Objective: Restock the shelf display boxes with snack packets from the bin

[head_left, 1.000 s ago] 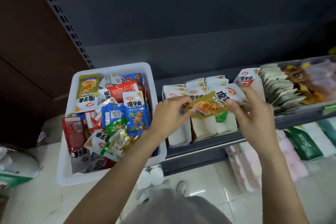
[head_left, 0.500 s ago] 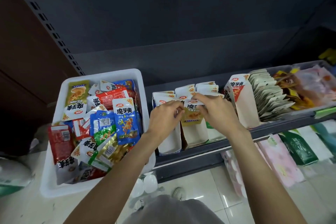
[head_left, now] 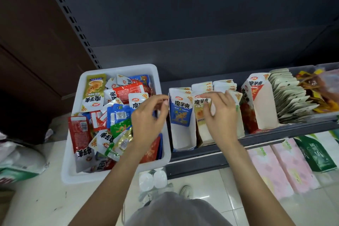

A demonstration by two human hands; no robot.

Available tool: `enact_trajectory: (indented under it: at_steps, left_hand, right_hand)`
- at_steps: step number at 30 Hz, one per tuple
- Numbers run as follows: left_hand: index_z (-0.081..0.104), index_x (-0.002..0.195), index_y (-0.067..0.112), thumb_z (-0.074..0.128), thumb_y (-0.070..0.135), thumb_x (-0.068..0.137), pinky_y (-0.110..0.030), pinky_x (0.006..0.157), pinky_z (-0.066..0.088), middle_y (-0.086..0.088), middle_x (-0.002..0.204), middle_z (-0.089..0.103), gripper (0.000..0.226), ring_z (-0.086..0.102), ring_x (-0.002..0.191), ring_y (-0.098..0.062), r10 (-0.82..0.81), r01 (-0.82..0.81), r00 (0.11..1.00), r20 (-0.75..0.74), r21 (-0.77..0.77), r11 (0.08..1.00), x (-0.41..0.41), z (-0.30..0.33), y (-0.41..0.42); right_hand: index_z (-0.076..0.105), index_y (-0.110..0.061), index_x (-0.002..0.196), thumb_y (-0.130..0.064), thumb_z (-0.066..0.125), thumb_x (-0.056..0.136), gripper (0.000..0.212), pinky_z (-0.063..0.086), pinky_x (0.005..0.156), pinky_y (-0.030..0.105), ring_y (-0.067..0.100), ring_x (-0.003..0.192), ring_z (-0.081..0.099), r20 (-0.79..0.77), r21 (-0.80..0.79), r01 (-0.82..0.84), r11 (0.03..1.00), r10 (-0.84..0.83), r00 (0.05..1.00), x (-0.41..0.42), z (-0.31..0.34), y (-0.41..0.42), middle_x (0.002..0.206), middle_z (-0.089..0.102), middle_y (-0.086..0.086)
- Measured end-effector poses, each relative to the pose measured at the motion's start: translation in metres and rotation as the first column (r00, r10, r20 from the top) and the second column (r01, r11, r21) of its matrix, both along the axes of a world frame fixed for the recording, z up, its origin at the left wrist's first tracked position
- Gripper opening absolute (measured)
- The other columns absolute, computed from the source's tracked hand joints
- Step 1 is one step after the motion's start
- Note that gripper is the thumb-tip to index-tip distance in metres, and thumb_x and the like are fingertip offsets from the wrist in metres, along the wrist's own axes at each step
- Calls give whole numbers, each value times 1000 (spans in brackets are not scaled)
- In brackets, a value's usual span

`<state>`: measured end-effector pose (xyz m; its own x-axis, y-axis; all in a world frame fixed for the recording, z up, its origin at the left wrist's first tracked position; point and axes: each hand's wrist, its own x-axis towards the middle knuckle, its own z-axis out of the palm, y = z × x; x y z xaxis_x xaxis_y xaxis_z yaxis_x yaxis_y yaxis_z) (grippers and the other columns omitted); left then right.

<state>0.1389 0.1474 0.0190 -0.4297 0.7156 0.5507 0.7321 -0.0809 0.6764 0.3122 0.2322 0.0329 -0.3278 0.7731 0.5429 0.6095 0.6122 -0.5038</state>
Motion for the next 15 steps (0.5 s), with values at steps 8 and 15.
enact_trajectory:
  at_steps: [8,15]
  left_hand:
    - [65,106,20,75,37,74,-31,65,53,5,86,67,37,63,79,-16,27,-124,985,-170,-591,797,-91,-33,-86]
    - [43,122,18,69,48,77,-35,79,53,0,116,53,59,58,104,-19,-104,-294,909,-404,-796,530,-84,-42,-80]
  right_hand:
    - [66,-16,110,-17,62,87,23,45,92,38,22,106,53,417,-292,-512,808,589,692,-99,-17,-63,112,64,1]
    - [36,-21,143,-18,58,89,58,24,111,41,27,140,22,674,-361,-417,834,543,502,-139,-45,-61,152,25,7]
